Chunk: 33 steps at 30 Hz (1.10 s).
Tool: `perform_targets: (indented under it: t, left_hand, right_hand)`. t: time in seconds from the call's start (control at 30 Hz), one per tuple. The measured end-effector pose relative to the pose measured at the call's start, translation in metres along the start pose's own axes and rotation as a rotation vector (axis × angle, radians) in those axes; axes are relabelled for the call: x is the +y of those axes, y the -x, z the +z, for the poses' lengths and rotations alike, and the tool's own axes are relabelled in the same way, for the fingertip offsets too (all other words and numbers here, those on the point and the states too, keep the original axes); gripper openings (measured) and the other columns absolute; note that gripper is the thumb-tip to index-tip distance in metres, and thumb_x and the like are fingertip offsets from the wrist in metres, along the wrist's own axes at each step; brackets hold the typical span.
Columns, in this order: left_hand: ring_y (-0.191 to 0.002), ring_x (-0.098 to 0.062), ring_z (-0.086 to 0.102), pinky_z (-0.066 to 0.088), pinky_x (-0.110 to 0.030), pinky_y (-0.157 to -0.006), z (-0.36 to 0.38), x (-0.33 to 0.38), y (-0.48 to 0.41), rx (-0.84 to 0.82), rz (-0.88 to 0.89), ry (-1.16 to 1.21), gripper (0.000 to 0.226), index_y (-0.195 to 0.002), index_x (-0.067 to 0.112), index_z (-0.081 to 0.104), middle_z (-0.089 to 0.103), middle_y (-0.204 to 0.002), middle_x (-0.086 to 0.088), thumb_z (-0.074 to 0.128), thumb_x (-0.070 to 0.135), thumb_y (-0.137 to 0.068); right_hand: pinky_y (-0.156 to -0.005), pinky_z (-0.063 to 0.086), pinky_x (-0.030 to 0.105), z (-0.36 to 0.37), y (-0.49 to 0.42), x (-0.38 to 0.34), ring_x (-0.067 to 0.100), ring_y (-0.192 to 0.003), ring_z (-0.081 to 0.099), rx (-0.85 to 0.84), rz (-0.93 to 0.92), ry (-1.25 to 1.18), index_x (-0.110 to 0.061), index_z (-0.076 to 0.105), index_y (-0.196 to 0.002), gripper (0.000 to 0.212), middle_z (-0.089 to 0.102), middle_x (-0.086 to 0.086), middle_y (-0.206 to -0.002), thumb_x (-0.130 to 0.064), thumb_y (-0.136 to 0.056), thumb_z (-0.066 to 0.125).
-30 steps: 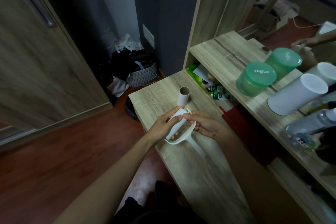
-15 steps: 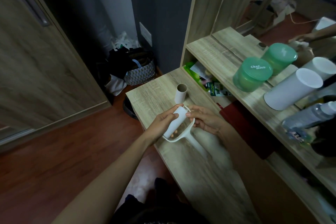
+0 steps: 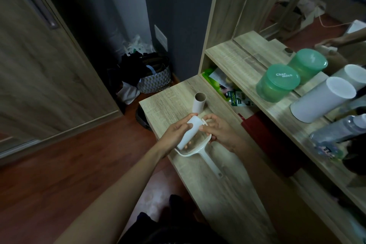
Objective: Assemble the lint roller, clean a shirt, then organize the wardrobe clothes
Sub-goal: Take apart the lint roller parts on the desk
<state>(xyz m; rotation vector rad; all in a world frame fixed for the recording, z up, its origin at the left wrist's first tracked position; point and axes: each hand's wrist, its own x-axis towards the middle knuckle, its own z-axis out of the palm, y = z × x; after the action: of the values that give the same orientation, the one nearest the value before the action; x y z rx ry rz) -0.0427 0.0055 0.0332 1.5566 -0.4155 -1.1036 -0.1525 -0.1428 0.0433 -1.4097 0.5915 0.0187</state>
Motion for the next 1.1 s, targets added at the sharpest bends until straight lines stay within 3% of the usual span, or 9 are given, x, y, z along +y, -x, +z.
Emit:
perform_targets:
  t: [0.13,0.2,0.3,0.43,0.5,0.67,0.83,0.97,1.1]
  left_hand:
    - [-0.065,-0.021,0.059,0.049,-0.029,-0.057,-0.001,-0.004,-0.005,0.044,-0.010,0.107,0.040,-0.132,0.039,0.057,0.069,-0.098,-0.010,0.044,0.020,-0.099]
    - [-0.065,-0.022,0.060,0.049,-0.029,-0.058,-0.001,-0.006,-0.009,0.065,-0.031,0.170,0.042,-0.135,0.037,0.054,0.067,-0.096,-0.013,0.042,0.022,-0.098]
    - [-0.068,-0.024,0.061,0.051,-0.029,-0.060,0.002,-0.006,-0.013,0.110,-0.049,0.211,0.041,-0.134,0.038,0.055,0.070,-0.092,-0.011,0.043,0.023,-0.098]
    - [-0.070,-0.026,0.062,0.051,-0.032,-0.065,0.005,-0.012,-0.019,0.132,-0.052,0.259,0.039,-0.133,0.039,0.056,0.070,-0.101,-0.014,0.045,0.027,-0.097]
    - [-0.069,-0.025,0.061,0.051,-0.031,-0.062,0.007,-0.014,-0.020,0.126,-0.060,0.284,0.040,-0.135,0.038,0.054,0.069,-0.097,-0.014,0.045,0.026,-0.098]
    - [-0.063,-0.019,0.061,0.050,-0.027,-0.054,0.013,-0.019,-0.022,0.123,-0.080,0.327,0.041,-0.137,0.036,0.052,0.066,-0.090,-0.011,0.045,0.025,-0.099]
    - [-0.069,-0.021,0.063,0.054,-0.030,-0.059,0.014,-0.020,-0.027,0.190,-0.111,0.343,0.041,-0.140,0.029,0.049,0.067,-0.094,-0.014,0.047,0.030,-0.098]
    - [-0.071,-0.019,0.060,0.053,-0.029,-0.058,0.004,-0.019,-0.031,0.175,-0.100,0.368,0.045,-0.144,0.034,0.040,0.062,-0.100,-0.013,0.046,0.030,-0.100]
    - [-0.064,-0.018,0.058,0.049,-0.029,-0.053,-0.002,-0.020,-0.031,0.144,-0.106,0.371,0.048,-0.146,0.041,0.037,0.060,-0.096,-0.014,0.045,0.029,-0.100]
  right_hand:
    - [-0.055,0.051,0.024,0.006,-0.002,0.004,0.010,-0.062,0.063,0.214,-0.047,0.083,-0.013,0.059,-0.103,0.023,0.065,0.003,-0.072,-0.019,-0.084,0.071]
    - [-0.066,0.055,0.031,0.010,-0.002,0.010,0.015,-0.071,0.066,0.257,-0.053,0.150,-0.014,0.063,-0.096,0.018,0.068,0.002,-0.077,-0.030,-0.088,0.066]
    - [-0.077,0.052,0.040,0.019,-0.001,0.024,0.024,-0.082,0.066,0.295,-0.061,0.312,-0.013,0.068,-0.091,0.028,0.070,0.006,-0.084,-0.038,-0.093,0.056]
    - [-0.062,0.051,0.033,0.034,0.005,0.037,0.017,-0.062,0.065,0.379,-0.082,0.431,-0.008,0.067,-0.075,0.045,0.069,0.005,-0.067,-0.039,-0.099,0.045]
    - [-0.053,0.043,0.028,0.038,0.007,0.043,0.013,-0.051,0.056,0.472,-0.120,0.549,-0.010,0.060,-0.064,0.050,0.059,0.002,-0.055,-0.038,-0.101,0.039]
    - [-0.058,0.047,0.037,0.038,0.006,0.046,0.021,-0.054,0.051,0.570,-0.139,0.798,-0.012,0.056,-0.068,0.053,0.051,0.004,-0.057,-0.041,-0.102,0.027]
    - [-0.038,0.042,0.027,0.036,0.008,0.052,0.013,-0.035,0.045,0.664,-0.243,0.970,-0.009,0.059,-0.061,0.060,0.049,0.001,-0.043,-0.037,-0.100,0.024]
    - [-0.043,0.046,0.030,0.029,0.006,0.068,0.020,-0.040,0.055,0.646,-0.223,0.851,-0.007,0.055,-0.056,0.062,0.053,0.006,-0.045,-0.038,-0.101,0.026]
    - [-0.045,0.031,0.020,0.022,0.002,0.070,0.008,-0.037,0.039,0.704,-0.158,0.825,-0.008,0.055,-0.058,0.051,0.036,-0.009,-0.041,-0.027,-0.102,0.037]
